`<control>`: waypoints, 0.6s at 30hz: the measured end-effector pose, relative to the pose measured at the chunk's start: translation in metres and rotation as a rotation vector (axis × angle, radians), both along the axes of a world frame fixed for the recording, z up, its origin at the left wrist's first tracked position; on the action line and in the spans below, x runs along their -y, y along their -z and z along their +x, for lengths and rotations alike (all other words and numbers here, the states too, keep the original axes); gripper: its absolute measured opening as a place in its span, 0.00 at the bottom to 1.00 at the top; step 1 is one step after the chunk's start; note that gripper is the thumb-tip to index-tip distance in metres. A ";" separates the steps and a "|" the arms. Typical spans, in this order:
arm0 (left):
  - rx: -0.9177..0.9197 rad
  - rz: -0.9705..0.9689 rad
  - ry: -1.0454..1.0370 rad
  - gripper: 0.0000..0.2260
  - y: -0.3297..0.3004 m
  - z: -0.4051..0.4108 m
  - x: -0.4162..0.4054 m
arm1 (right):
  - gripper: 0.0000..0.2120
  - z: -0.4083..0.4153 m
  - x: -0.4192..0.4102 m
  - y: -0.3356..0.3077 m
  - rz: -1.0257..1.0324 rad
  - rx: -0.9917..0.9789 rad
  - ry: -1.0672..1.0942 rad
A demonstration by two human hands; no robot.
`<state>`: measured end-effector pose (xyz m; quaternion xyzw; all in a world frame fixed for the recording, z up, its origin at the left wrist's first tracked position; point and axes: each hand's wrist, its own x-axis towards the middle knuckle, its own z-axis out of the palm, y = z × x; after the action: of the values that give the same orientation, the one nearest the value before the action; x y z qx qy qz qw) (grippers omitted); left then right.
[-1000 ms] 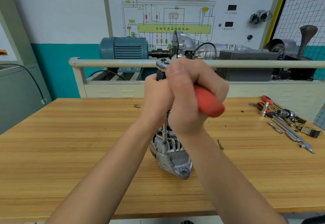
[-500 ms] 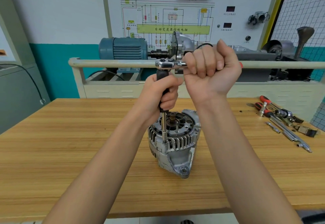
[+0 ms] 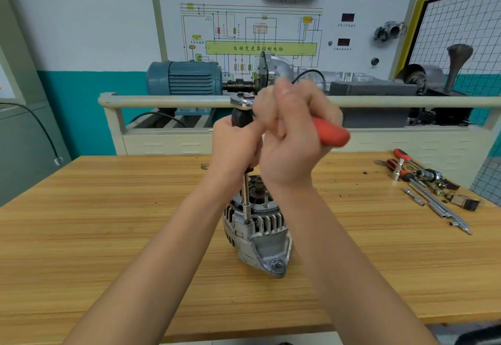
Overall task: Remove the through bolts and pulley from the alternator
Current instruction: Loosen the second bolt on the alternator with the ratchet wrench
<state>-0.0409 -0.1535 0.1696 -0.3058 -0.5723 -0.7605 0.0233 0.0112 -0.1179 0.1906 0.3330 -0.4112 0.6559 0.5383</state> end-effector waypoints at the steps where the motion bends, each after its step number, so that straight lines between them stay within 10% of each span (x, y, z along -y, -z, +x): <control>1: 0.064 0.014 0.053 0.15 -0.001 -0.001 0.003 | 0.19 -0.002 -0.006 -0.005 -0.034 0.027 -0.123; 9: 0.081 -0.069 0.347 0.19 -0.005 -0.009 0.015 | 0.23 -0.014 -0.045 -0.016 -0.370 0.214 -0.838; 13: 0.101 -0.053 0.124 0.22 -0.005 -0.005 0.003 | 0.24 -0.009 -0.038 -0.011 -0.260 0.168 -0.641; 18: -0.023 -0.152 -0.222 0.12 -0.002 -0.004 -0.010 | 0.18 -0.004 -0.001 0.004 0.036 -0.057 0.138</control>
<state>-0.0449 -0.1432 0.1714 -0.2502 -0.6582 -0.7042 0.0907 0.0068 -0.1171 0.1862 0.3322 -0.4295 0.5998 0.5876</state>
